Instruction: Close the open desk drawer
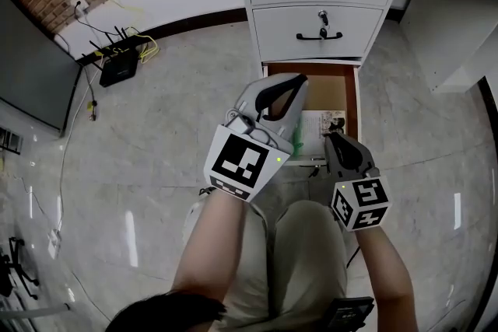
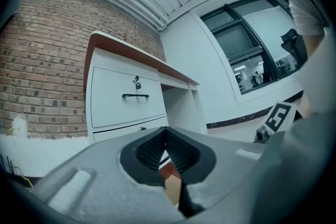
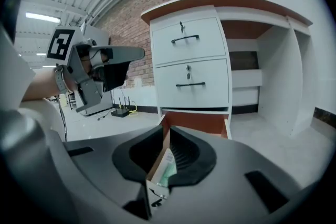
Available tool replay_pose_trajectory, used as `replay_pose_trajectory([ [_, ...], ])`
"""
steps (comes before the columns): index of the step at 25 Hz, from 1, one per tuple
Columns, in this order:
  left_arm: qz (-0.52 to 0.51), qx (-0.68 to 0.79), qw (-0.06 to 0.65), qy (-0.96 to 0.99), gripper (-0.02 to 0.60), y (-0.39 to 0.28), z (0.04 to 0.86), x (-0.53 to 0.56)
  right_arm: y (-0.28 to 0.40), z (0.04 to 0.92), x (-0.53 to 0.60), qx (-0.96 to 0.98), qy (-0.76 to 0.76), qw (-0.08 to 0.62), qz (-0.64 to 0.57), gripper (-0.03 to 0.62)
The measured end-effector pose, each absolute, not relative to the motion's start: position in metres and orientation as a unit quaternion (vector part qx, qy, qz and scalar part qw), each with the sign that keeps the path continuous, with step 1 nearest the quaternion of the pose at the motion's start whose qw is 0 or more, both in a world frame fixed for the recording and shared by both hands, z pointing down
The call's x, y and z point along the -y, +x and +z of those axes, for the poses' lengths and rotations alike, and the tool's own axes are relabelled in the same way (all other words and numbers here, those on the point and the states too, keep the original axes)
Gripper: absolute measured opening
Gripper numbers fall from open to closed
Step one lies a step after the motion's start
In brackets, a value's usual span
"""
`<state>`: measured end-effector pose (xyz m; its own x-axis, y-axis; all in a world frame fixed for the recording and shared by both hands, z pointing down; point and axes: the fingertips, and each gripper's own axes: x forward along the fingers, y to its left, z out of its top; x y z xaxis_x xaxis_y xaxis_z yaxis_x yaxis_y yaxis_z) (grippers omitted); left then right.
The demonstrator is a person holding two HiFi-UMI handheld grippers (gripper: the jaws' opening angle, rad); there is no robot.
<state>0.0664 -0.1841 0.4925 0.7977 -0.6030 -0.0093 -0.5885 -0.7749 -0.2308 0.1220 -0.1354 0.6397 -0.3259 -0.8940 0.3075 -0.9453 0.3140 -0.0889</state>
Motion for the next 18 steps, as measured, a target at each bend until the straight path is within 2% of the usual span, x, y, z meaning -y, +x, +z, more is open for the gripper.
replay_pose_trajectory([
  [4, -0.046, -0.318, 0.110, -0.940, 0.003, 0.062, 0.497, 0.187, 0.119, 0.671, 0.126, 0.797, 0.570, 0.116, 0.163, 0.089],
  [7, -0.054, -0.318, 0.108, -0.940, 0.004, 0.058, 0.500, 0.187, 0.118, 0.688, 0.120, 0.790, 0.572, 0.125, 0.181, 0.117],
  [11, -0.077, -0.307, 0.095, -0.944, 0.004, 0.059, 0.513, 0.185, 0.119, 0.707, 0.109, 0.783, 0.568, 0.140, 0.210, 0.123],
  [16, -0.095, -0.251, 0.035, -0.963, 0.004, 0.079, 0.532, 0.173, 0.121, 0.727, 0.091, 0.773, 0.562, 0.163, 0.246, 0.123],
  [18, -0.112, -0.213, 0.031, -0.970, 0.004, 0.091, 0.535, 0.168, 0.119, 0.736, 0.085, 0.770, 0.558, 0.171, 0.258, 0.123],
])
